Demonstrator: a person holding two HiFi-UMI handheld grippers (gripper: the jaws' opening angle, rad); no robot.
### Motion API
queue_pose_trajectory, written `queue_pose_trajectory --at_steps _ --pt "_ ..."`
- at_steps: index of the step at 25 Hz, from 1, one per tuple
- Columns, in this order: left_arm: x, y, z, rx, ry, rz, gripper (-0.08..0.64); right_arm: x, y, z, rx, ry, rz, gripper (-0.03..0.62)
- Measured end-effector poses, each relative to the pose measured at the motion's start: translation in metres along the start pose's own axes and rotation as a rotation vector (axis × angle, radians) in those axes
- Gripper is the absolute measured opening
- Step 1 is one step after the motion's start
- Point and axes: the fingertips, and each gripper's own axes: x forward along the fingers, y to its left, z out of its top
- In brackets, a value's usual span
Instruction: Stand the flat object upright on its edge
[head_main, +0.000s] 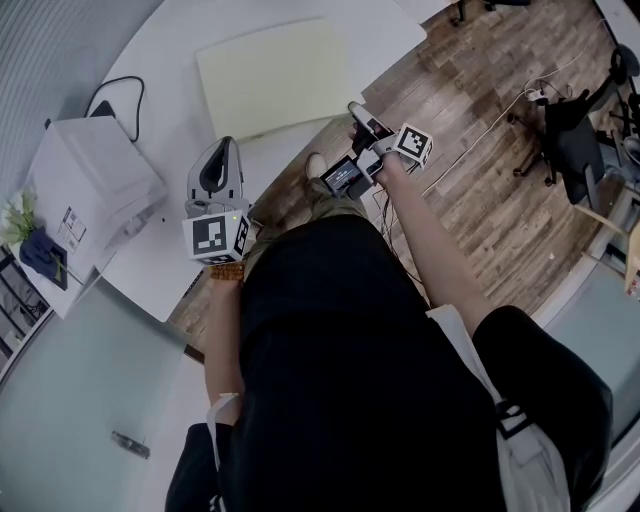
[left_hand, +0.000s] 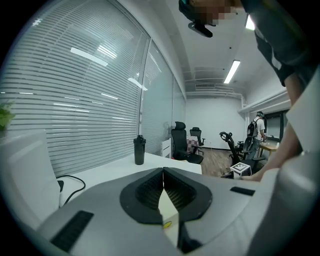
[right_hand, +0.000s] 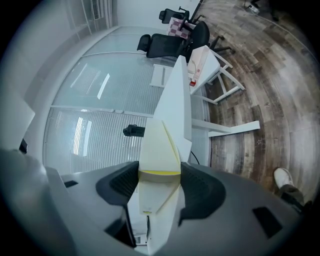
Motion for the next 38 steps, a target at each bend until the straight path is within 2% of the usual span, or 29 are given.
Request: queue_pose_trajectory --at_steps 7,38 --pt "-0.007 0.004 -0.002 -0.005 -0.005 0.002 0.008 0.0 0.003 0.0 -0.017 0.002 -0.025 0.25" --pt "-0.026 0.022 0.013 -0.023 -0.058 -0.016 0.008 -0.002 0.049 0.004 -0.254 -0.016 -0.11 0.25"
